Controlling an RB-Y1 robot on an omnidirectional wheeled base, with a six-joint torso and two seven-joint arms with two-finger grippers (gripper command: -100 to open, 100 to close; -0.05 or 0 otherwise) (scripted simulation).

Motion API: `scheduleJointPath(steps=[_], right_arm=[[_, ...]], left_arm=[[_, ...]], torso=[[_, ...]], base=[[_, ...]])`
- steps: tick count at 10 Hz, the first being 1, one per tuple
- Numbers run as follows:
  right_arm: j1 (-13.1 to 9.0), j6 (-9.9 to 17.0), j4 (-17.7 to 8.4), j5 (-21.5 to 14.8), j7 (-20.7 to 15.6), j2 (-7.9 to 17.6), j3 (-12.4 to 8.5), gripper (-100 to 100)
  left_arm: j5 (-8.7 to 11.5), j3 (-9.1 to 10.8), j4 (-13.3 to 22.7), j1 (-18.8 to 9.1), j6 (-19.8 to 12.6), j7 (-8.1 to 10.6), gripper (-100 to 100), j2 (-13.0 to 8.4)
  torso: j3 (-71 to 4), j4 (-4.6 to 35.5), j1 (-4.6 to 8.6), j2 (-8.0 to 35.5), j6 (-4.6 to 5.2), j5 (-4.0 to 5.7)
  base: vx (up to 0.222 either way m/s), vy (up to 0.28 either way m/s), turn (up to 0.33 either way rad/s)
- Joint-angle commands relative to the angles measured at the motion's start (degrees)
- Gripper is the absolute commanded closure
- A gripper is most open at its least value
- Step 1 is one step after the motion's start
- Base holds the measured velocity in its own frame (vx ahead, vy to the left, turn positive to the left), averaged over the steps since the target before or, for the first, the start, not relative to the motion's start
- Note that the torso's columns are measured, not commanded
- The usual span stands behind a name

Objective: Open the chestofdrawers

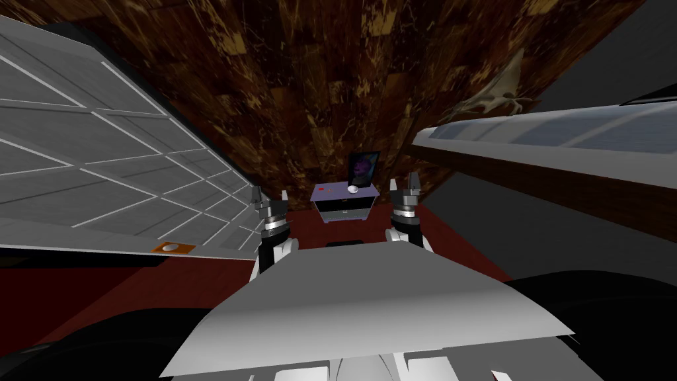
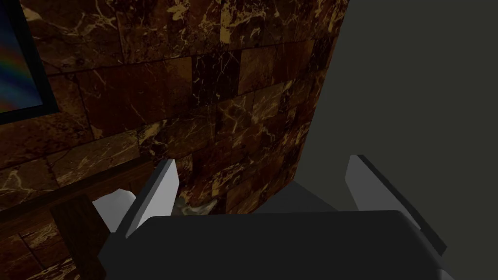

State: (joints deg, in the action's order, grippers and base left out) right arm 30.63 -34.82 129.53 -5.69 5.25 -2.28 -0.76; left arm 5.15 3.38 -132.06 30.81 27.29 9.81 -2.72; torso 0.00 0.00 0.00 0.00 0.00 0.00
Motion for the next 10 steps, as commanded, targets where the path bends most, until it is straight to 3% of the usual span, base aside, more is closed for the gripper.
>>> scheduleJointPath(steps=[1, 9, 10], right_arm=[[0.0, 0.0, 0.0, 0.0, 0.0, 0.0, 0.0, 0], [0.0, 0.0, 0.0, 0.0, 0.0, 0.0, 0.0, 0], [0.1, 1.4, -0.7, -0.9, -0.2, 2.3, 0.2, -100]], left_arm=[[0.0, 0.00, 0.0, 0.0, 0.0, 0.00, 0, 0.0], [0.0, 0.00, 0.0, 0.0, 0.0, 0.00, 0, 0.0], [0.0, 0.00, 0.0, 0.0, 0.0, 0.00, 0, 0.0]], torso=[[-4.7, 2.3, 0.00, 2.3, 0.00, 0.00], [-70.7, 35.4, 0.00, 35.4, 0.00, 0.00], [-79.2, 39.6, 0.00, 39.6, 0.00, 0.00]], base=[[0.000, 0.000, 0.000], [0.000, 0.000, 0.000], [0.021, -0.004, 0.059]])
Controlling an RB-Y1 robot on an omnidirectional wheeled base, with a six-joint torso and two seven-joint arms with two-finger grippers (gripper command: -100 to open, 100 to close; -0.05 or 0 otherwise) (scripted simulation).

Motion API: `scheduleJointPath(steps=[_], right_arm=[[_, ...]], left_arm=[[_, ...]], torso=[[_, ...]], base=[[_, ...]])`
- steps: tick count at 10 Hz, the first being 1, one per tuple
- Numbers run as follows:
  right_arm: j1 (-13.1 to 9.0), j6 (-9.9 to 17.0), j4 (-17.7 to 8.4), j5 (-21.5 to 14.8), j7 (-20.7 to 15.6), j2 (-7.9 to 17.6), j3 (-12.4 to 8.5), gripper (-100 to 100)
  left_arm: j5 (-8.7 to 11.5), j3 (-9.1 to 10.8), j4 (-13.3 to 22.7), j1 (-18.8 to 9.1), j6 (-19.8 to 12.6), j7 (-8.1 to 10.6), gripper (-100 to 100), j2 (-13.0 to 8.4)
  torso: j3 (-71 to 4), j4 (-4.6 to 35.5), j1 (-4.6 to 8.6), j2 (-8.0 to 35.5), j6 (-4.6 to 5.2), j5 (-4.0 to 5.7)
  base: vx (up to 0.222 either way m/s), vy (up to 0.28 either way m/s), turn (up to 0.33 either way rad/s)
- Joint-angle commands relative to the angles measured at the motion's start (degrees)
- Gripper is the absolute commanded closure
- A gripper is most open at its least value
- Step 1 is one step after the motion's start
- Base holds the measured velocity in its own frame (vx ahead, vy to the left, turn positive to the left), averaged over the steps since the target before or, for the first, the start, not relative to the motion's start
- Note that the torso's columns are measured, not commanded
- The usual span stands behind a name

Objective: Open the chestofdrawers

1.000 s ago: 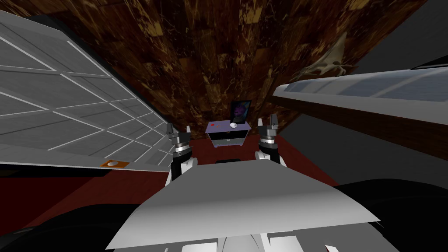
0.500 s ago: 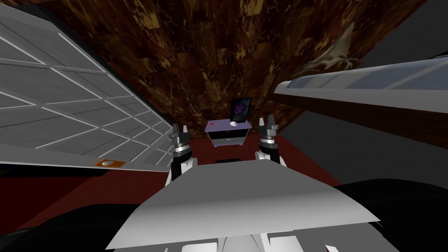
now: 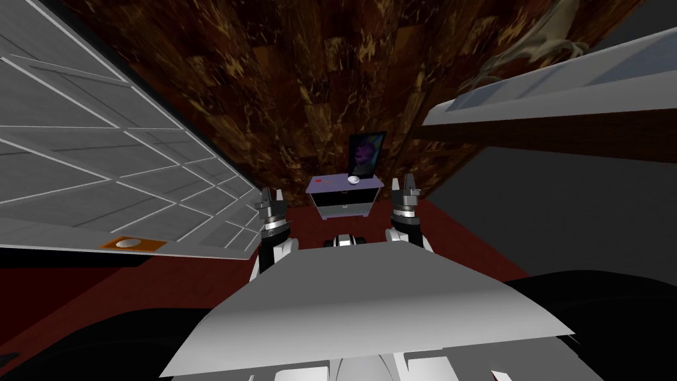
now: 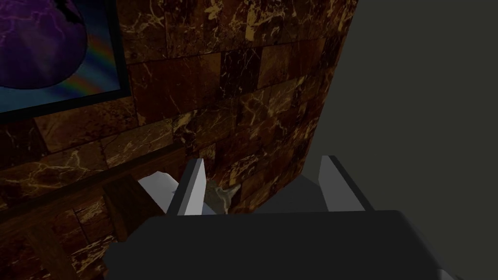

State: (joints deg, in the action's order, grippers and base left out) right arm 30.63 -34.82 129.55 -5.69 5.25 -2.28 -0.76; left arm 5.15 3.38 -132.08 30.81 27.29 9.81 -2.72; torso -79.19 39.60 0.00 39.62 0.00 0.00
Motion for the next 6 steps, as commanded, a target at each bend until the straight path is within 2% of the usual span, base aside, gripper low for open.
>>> scheduleJointPath(steps=[1, 3, 4, 5, 6], right_arm=[[0.2, 2.8, -1.4, -1.9, -0.4, 4.0, 0.5, -100], [0.4, 6.1, -3.5, -4.6, -1.1, 7.1, 1.2, -100], [0.4, 7.0, -3.5, -4.6, -1.1, 7.1, 1.2, -100], [0.5, 9.3, -4.9, -6.4, -1.5, 8.4, 1.7, -100], [0.7, 11.1, -6.3, -8.4, -1.9, 9.6, 2.3, -100]], left_arm=[[0.0, 0.00, 0.0, 0.0, 0.0, 0.00, 0, 0.0], [0.0, 0.00, 0.0, 0.0, 0.0, 0.00, 0, 0.0], [0.0, 0.00, 0.0, 0.0, 0.0, 0.00, 0, 0.0], [0.0, 0.00, 0.0, 0.0, 0.0, 0.00, 0, 0.0], [0.0, 0.00, 0.0, 0.0, 0.0, 0.00, 0, 0.0]], torso=[[-4.0, 1.9, 0.03, 1.9, -0.01, 0.01], [-5.4, 2.6, 0.03, 2.5, 0.00, 0.01], [-5.4, 2.6, 0.03, 2.6, -0.01, 0.01], [-5.4, 2.7, 0.00, 2.7, 0.03, 0.00], [-5.3, 2.7, -0.02, 2.7, -0.01, -0.01]], base=[[0.031, -0.008, 0.123], [0.050, -0.021, 0.149], [0.042, -0.020, 0.064], [0.040, -0.016, 0.110], [0.054, -0.022, 0.277]])
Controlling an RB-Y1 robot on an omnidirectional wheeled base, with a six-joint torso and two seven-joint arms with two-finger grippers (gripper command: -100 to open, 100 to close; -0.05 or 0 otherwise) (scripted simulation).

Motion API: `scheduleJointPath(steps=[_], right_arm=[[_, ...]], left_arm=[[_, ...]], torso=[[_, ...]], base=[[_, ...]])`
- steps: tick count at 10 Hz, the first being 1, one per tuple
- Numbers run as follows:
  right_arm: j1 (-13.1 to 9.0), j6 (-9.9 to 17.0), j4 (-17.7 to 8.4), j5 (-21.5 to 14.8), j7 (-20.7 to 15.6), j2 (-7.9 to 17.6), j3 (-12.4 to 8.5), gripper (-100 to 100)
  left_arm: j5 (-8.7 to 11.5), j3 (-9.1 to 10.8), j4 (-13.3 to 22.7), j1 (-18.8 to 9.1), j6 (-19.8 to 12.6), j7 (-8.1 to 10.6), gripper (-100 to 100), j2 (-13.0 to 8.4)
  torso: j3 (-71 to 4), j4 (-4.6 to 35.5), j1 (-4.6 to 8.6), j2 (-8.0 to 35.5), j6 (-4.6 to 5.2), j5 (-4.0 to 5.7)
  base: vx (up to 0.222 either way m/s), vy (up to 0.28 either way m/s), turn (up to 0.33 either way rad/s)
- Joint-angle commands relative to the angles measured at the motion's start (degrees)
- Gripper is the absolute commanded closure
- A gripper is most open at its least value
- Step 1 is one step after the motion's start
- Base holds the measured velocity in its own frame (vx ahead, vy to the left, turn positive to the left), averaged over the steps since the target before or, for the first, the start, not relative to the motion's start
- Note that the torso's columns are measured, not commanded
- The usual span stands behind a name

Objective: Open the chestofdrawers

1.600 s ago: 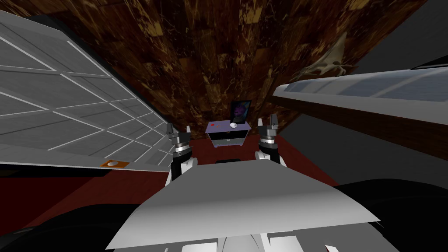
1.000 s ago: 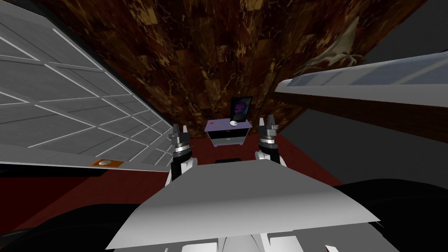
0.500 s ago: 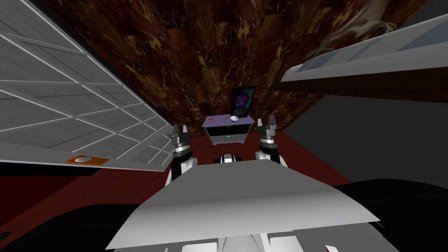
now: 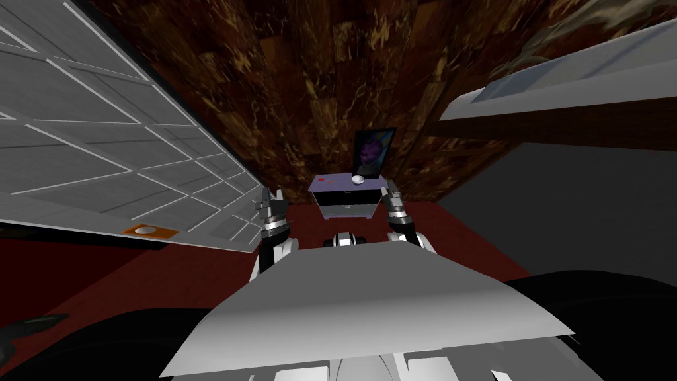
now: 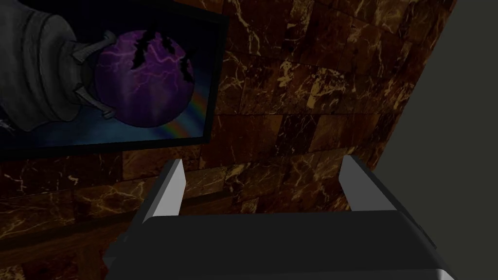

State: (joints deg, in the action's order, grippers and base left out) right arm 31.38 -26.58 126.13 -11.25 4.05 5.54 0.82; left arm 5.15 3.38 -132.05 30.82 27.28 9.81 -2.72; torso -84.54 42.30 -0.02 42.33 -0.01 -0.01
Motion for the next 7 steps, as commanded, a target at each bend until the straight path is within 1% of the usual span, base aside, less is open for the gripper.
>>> scheduleJointPath(steps=[1, 2, 3, 4, 5, 6, 7], right_arm=[[-0.1, 4.5, -3.0, -2.9, -0.8, 1.8, 0.7, -100], [0.0, 6.3, -4.7, -5.2, -1.3, 2.8, 1.3, -100], [0.0, 7.9, -4.7, -5.2, -1.3, 2.8, 1.3, -100], [0.2, 9.9, -6.6, -7.7, -1.8, 3.7, 2.0, -100], [0.2, 11.3, -6.6, -7.7, -1.8, 3.7, 2.0, -100], [0.2, 11.6, -6.6, -7.7, -1.8, 3.7, 2.0, -100], [0.3, 14.0, -8.7, -10.4, -2.5, 4.5, 2.7, -100]], left_arm=[[0.0, 0.00, 0.0, 0.0, 0.0, 0.00, 0, 0.0], [0.0, 0.00, 0.0, 0.0, 0.0, 0.00, 0, 0.0], [0.0, 0.00, 0.0, 0.0, 0.0, 0.00, 0, 0.0], [0.0, 0.00, 0.0, 0.0, 0.0, 0.00, 0, 0.0], [0.0, 0.00, 0.0, 0.0, 0.0, 0.00, 0, 0.0], [0.0, 0.00, 0.0, 0.0, 0.0, 0.00, 0, 0.0], [0.0, 0.00, 0.0, 0.0, 0.0, 0.00, 0, 0.0]], torso=[[0.0, 0.0, 0.02, 0.0, -0.02, 0.01], [0.0, 0.0, 0.02, -0.1, 0.04, 0.00], [0.0, 0.0, 0.01, -0.1, 0.00, 0.01], [0.0, 0.0, 0.01, 0.0, 0.03, 0.00], [0.0, 0.0, 0.03, 0.0, -0.01, 0.01], [0.0, 0.0, 0.02, 0.0, 0.02, 0.00], [0.0, 0.0, -0.01, 0.0, 0.03, -0.01]], base=[[0.054, -0.021, 0.077], [0.055, -0.016, 0.138], [0.045, -0.016, 0.078], [0.048, -0.019, 0.166], [0.040, -0.020, 0.107], [0.019, -0.010, -0.001], [0.043, -0.015, 0.238]])
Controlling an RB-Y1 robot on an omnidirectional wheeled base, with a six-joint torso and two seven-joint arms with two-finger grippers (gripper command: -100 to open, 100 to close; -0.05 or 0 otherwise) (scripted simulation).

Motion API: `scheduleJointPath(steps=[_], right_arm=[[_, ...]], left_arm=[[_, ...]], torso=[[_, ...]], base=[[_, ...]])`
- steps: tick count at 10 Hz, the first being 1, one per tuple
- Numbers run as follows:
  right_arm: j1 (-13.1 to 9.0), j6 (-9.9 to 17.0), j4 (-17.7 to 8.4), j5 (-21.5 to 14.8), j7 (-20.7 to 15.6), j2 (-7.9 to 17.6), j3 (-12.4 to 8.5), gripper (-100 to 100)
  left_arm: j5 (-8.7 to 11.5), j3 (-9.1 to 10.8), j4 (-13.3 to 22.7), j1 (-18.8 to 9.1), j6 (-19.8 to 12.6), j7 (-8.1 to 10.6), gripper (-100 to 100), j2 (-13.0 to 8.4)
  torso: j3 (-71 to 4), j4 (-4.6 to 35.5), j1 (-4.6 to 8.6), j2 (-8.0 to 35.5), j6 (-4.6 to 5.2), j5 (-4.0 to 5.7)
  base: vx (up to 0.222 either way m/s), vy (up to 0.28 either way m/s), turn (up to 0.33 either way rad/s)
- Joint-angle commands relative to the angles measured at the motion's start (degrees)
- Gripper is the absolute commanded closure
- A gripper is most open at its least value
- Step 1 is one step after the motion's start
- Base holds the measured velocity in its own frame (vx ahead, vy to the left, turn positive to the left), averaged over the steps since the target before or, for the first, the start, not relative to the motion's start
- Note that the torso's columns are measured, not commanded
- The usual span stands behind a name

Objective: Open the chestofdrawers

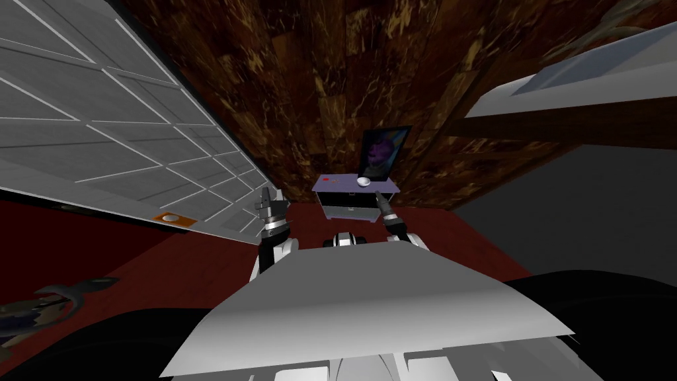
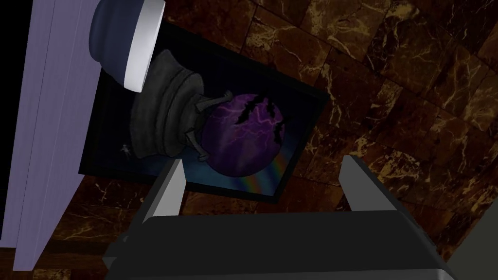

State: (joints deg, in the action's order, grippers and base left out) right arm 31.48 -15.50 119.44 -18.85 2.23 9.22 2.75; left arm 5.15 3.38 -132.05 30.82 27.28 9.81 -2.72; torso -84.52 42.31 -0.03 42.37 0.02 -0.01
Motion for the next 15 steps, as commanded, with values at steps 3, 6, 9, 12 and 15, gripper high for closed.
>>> scheduleJointPath(steps=[3, 6, 9, 12, 15], right_arm=[[0.4, 7.4, -4.2, -5.7, -1.3, 1.5, 1.6, -100], [0.5, 11.7, -6.6, -8.7, -2.0, 2.0, 2.4, -100], [0.6, 15.9, -9.1, -11.9, -2.7, 2.5, 3.3, -100], [0.6, 20.1, -11.8, -15.2, -3.5, 2.8, 4.2, -100], [0.6, 24.5, -14.6, -17.9, -4.2, 3.1, 5.1, -100]], left_arm=[[0.0, 0.00, 0.0, 0.0, 0.0, 0.00, 0, 0.0], [0.0, -0.01, 0.0, 0.0, 0.0, 0.00, 0, 0.0], [0.0, 0.00, 0.0, 0.0, 0.0, 0.00, 0, 0.0], [0.0, 0.00, 0.0, 0.0, 0.0, 0.00, 0, 0.0], [0.0, 0.00, 0.0, 0.0, 0.0, 0.00, 0, 0.0]], torso=[[-0.1, 0.0, 0.06, -0.2, -0.04, 0.03], [0.0, 0.0, 0.01, -0.1, -0.07, 0.02], [-0.1, 0.0, 0.04, -0.1, -0.05, 0.02], [0.0, 0.0, 0.03, -0.1, -0.05, 0.02], [0.0, 0.0, -0.01, 0.0, -0.02, 0.00]], base=[[0.051, -0.022, 0.136], [0.033, -0.015, 0.110], [0.037, -0.021, 0.113], [0.032, -0.018, 0.115], [0.020, -0.008, 0.081]])
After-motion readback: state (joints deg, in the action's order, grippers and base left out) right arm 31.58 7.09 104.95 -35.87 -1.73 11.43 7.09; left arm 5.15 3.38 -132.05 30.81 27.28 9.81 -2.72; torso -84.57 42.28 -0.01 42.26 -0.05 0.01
